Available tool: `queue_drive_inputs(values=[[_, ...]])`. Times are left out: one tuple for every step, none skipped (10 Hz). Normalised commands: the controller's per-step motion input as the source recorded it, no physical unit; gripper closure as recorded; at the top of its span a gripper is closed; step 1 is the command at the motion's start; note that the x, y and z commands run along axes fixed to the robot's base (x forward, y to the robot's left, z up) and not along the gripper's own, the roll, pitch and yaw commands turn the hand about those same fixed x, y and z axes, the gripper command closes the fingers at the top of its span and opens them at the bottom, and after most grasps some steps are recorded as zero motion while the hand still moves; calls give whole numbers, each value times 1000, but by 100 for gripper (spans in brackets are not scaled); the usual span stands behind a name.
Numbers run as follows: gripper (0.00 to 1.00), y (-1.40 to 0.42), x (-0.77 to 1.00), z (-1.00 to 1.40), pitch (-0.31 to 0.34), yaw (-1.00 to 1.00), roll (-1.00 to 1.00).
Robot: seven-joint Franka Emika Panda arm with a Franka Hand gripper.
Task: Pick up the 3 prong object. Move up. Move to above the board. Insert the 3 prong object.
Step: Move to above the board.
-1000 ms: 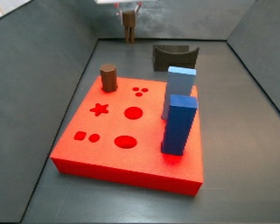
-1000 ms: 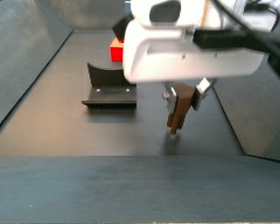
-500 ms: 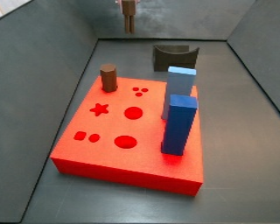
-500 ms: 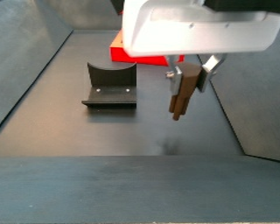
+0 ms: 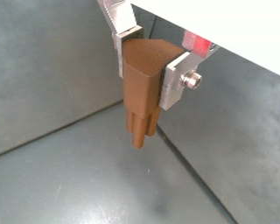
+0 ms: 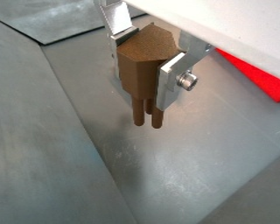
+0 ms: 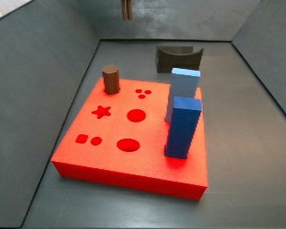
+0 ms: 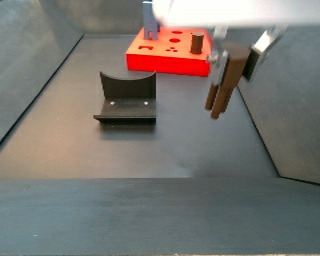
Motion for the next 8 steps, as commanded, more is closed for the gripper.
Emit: queue_drive_inputs(values=[[100, -9, -144, 1000, 55, 36, 100], [100, -9, -132, 1000, 42, 26, 79], [100, -7, -122, 1000, 44, 22, 70], [100, -7, -108, 1000, 47, 21, 63], [100, 0, -84, 908, 57, 24, 63], [100, 2, -42, 696, 76, 24, 58], [100, 2, -23, 593, 82, 23, 50], [100, 0, -5, 378, 99, 24, 49]])
